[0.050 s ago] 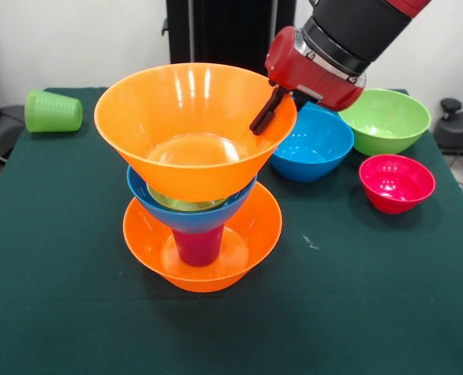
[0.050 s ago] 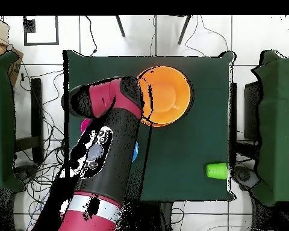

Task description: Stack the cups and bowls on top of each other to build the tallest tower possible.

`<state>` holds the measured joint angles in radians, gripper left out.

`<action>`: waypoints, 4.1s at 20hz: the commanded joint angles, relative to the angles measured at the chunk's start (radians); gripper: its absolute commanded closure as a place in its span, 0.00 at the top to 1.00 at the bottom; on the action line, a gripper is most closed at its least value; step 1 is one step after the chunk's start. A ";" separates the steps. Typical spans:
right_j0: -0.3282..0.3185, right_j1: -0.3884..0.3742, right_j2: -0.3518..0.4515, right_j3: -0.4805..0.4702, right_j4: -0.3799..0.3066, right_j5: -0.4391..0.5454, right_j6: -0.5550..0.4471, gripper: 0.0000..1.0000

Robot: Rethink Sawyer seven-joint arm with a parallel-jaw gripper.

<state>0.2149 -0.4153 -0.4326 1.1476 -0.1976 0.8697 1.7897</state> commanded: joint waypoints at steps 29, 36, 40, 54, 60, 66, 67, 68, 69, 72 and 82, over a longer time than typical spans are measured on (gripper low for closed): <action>0.012 0.039 0.043 0.074 -0.038 -0.005 0.108 0.00; 0.012 0.044 0.042 0.071 -0.044 -0.010 0.104 0.00; 0.008 0.045 0.049 0.080 -0.042 -0.026 0.101 0.00; 0.003 0.042 0.062 0.083 -0.032 -0.030 0.095 0.00; 0.000 0.055 0.063 0.081 -0.038 -0.046 0.094 0.00; -0.001 0.054 0.066 0.086 -0.037 -0.063 0.095 0.00; -0.002 0.055 0.066 0.087 -0.038 -0.068 0.095 0.00; -0.002 0.055 0.067 0.087 -0.038 -0.069 0.095 0.00; -0.002 0.055 0.067 0.087 -0.038 -0.069 0.094 0.00; -0.001 0.053 0.066 0.087 -0.037 -0.066 0.093 0.00; -0.002 0.069 0.064 0.080 -0.035 -0.077 0.104 0.00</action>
<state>0.2192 -0.3675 -0.4400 1.1817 -0.1973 0.8695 1.7897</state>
